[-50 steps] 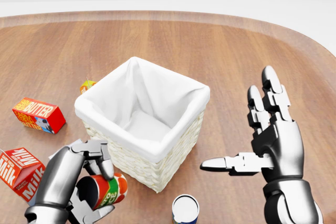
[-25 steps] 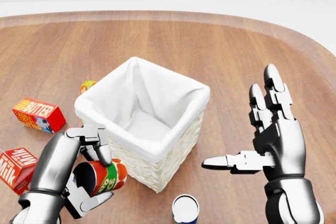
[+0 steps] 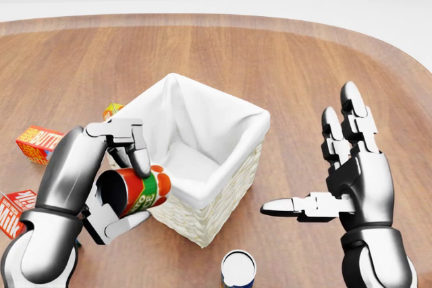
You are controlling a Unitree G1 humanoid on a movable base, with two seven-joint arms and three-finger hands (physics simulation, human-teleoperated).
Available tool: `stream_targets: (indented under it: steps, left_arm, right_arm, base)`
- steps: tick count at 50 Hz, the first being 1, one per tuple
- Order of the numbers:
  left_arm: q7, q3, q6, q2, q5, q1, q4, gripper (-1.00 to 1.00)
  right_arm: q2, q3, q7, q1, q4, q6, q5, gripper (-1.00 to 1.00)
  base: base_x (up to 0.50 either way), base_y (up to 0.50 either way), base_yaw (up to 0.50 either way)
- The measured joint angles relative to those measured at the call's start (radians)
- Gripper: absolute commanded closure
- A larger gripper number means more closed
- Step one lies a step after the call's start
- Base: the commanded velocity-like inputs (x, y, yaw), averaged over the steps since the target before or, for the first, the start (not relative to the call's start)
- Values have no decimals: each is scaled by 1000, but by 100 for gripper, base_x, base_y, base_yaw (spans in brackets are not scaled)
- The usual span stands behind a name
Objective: Pick up the tomato sauce, and put it in the basket.
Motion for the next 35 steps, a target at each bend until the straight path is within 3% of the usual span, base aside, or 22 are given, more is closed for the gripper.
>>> stream_targets:
  steps: [35]
  left_arm:
    - [3, 21, 0, 38, 0, -238, 147, 100]
  right_arm:
    - [0, 1, 1, -2, 18, 0, -2, -100]
  base:
    - [0, 0, 0]
